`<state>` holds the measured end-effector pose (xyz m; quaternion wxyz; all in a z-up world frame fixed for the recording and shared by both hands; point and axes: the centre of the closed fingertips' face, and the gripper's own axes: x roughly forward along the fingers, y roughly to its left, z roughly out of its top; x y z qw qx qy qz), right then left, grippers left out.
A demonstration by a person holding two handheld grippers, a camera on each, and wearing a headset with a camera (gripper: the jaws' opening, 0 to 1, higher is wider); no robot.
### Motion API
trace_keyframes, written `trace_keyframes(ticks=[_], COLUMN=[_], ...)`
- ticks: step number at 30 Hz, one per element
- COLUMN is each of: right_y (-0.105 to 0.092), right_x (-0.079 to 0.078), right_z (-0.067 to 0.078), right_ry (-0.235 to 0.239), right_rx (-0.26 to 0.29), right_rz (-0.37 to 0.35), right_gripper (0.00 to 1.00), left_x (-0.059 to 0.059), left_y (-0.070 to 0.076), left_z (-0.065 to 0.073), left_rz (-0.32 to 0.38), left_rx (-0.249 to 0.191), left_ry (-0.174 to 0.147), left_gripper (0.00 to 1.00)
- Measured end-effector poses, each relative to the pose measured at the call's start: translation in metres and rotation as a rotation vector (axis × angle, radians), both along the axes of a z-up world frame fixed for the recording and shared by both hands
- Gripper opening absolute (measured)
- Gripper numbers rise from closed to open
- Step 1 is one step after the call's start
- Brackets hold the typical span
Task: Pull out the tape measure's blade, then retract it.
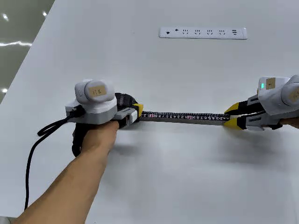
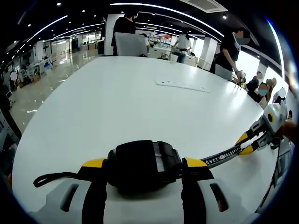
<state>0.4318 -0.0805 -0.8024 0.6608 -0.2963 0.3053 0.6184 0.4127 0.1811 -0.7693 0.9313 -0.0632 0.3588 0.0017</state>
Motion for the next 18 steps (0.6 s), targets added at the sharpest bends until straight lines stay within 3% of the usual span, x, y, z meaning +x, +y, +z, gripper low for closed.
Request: trace_keyframes(ticks=[18], right_y=[-0.0003], right_x=[0.0002], right_z=[0.0000], right_ry=[0.001], right_rx=[0.007], right_rz=[0.012], right_gripper=[0.10], left_x=[-0.0005], left_y=[0.0007], left_z=[-0.0001], left_rz=[0.003], left_rx=[0.013], left_ry=[0.006], left_gripper=[0.60])
